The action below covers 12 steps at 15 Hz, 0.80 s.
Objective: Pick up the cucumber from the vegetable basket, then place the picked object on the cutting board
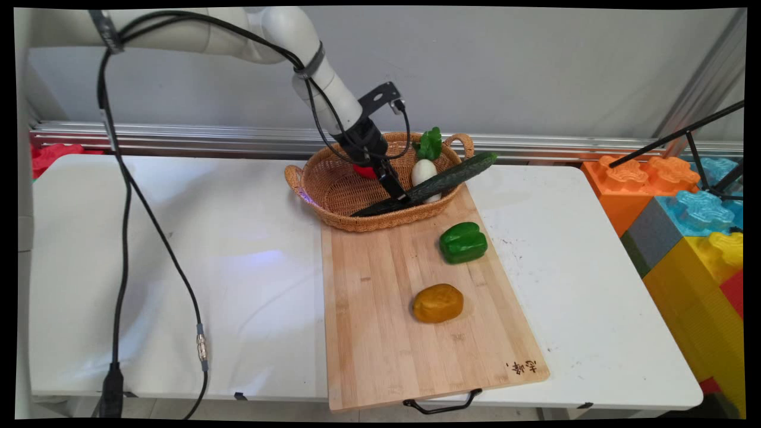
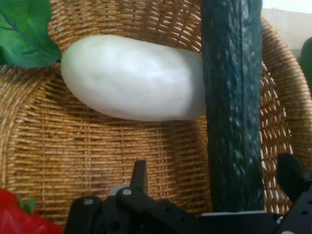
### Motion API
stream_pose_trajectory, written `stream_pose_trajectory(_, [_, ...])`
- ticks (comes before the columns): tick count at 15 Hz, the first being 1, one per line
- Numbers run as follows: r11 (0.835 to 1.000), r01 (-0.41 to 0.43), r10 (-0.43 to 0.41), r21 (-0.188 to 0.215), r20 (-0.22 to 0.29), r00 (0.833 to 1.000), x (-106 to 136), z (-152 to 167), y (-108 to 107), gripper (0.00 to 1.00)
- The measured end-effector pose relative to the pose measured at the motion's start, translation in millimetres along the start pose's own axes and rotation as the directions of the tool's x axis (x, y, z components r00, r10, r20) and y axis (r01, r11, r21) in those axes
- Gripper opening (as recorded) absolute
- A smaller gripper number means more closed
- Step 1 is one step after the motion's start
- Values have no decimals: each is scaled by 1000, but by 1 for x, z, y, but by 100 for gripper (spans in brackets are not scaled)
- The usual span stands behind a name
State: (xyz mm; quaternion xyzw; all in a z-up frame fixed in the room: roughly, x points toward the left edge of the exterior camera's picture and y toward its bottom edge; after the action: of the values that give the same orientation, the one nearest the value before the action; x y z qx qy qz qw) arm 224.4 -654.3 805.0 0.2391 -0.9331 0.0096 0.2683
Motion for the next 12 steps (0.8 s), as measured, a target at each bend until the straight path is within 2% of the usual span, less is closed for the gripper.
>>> stream_pose_trajectory(4, [1000,13,-13,-25,5,1000,1,13,-6,100])
stream_pose_trajectory(5, [999,13,-13,-30,5,1000,1,15,-8,0])
stream_pose_trajectory(12, [998,18,-17,-67,14,1000,-3,16,-5,0])
